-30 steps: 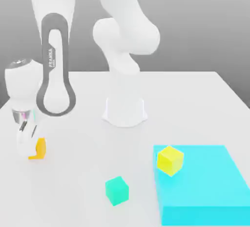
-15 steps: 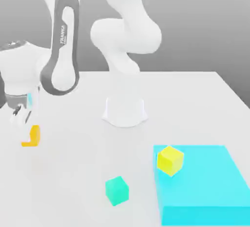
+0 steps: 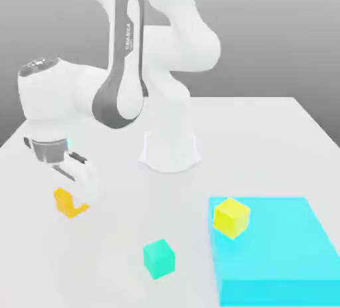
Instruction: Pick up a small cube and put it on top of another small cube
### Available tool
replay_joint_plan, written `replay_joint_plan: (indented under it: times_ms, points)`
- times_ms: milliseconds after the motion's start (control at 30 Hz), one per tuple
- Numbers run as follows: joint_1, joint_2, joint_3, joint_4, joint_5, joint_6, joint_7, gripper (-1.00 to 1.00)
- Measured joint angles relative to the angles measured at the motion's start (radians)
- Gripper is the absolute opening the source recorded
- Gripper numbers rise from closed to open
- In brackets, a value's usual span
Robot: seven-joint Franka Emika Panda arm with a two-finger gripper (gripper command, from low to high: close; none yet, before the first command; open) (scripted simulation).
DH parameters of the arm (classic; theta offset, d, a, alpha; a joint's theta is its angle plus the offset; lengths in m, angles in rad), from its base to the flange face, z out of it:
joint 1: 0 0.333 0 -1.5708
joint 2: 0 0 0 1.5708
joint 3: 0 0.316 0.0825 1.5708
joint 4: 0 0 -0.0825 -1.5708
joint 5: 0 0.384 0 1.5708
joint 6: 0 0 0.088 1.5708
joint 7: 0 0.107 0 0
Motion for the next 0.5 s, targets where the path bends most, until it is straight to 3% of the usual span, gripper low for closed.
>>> replay_joint_plan:
  times_ms: [500]
  points:
    - [0.272, -0.079, 0.150, 0.054, -0.148, -0.096, -0.672, -1.00]
